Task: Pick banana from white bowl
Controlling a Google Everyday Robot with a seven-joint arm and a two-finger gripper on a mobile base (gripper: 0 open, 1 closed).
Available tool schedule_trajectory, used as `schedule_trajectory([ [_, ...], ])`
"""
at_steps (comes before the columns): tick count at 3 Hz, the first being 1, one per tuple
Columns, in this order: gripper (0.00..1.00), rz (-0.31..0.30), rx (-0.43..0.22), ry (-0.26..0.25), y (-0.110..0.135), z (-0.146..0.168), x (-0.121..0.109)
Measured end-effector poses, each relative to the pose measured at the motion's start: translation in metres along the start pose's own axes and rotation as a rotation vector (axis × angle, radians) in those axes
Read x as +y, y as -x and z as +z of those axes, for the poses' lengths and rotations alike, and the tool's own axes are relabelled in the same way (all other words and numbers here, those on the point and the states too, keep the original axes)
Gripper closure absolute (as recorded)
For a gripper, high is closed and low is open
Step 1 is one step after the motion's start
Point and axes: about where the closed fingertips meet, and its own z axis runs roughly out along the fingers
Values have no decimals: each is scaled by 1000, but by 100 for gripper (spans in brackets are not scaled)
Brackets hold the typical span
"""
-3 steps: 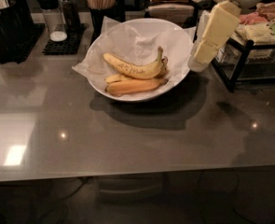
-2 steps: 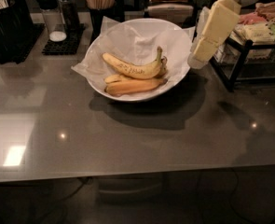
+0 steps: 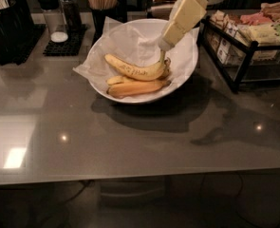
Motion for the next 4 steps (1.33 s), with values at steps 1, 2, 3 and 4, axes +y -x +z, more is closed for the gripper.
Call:
schedule_trajectory([
  [1,0,36,-61,29,24,39,-31],
  [2,0,66,-82,61,34,70,-46],
  [3,0,67,-82,64,35,72,-47],
  [4,0,131,-99,100,23,97,-43],
])
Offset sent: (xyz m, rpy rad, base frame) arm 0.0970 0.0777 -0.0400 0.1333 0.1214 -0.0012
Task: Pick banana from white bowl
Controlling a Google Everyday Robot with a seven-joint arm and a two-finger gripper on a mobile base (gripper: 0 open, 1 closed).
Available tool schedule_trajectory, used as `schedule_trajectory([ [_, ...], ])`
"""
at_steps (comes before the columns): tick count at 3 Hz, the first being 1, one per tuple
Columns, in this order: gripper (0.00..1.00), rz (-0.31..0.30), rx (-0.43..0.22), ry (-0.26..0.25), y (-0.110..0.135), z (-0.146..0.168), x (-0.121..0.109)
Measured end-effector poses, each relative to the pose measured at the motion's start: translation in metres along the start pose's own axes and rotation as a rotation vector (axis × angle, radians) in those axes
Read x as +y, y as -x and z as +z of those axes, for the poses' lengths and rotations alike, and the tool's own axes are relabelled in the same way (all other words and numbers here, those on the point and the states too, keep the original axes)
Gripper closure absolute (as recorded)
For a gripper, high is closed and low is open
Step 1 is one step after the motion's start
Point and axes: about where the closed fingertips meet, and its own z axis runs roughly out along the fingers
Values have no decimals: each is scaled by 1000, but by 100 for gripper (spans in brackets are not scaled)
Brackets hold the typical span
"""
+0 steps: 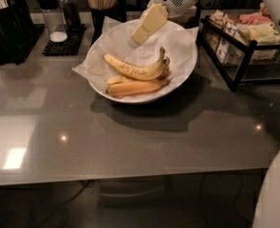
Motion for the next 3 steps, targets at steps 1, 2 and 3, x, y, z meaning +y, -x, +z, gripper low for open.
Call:
schedule_trajectory([
  [1,0,75,-28,74,-11,37,4],
  [2,0,125,-34,127,-19,68,5],
  [3,0,152,-40,143,-22,80,6],
])
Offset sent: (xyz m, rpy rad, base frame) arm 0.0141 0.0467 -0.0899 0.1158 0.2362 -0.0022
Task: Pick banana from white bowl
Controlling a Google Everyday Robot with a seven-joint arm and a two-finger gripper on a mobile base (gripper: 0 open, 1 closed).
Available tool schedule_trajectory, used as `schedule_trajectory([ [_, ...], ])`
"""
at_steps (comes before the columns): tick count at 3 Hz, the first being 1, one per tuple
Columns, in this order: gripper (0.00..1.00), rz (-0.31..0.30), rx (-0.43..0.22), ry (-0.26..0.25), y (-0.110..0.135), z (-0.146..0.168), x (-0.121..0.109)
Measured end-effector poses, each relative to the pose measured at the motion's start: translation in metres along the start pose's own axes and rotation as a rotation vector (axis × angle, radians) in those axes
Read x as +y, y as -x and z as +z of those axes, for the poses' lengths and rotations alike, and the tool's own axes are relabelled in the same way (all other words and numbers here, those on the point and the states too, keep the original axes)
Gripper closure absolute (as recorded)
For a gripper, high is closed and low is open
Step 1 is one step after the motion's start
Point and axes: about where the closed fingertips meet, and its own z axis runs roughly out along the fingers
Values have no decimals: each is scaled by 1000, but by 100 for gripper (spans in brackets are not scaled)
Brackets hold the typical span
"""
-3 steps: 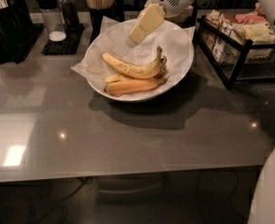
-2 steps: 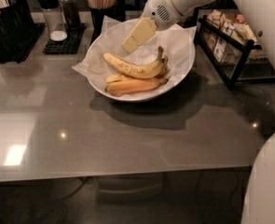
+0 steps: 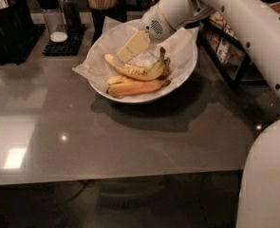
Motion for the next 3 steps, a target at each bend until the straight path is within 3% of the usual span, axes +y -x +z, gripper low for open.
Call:
schedule_trajectory([
  [3,43,11,2,16,-3,6,-1],
])
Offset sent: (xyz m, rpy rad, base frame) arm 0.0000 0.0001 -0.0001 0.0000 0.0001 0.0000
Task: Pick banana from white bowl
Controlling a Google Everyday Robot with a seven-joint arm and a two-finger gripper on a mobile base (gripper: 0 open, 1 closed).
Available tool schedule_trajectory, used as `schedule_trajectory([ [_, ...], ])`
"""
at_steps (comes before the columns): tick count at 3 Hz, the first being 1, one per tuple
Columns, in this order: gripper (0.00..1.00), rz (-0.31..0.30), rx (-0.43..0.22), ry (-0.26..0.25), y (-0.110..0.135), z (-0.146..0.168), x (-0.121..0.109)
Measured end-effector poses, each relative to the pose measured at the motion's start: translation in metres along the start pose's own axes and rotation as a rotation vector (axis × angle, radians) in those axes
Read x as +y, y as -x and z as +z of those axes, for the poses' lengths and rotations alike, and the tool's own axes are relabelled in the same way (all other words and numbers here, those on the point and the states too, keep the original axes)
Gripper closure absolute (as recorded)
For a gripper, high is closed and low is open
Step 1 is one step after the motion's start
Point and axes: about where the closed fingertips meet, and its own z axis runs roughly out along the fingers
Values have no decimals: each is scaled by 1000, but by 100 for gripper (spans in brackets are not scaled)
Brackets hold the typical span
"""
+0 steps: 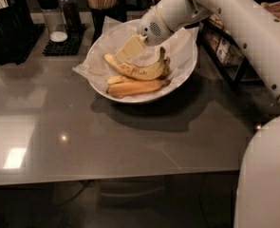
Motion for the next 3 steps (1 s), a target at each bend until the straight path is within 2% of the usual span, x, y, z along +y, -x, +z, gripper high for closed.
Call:
schedule_trajectory([
  [1,39,38,-1,15,-10,9,-6],
  [2,27,49,1,18,-13,13,-8],
  [3,29,59,9,21,-16,18,-10],
])
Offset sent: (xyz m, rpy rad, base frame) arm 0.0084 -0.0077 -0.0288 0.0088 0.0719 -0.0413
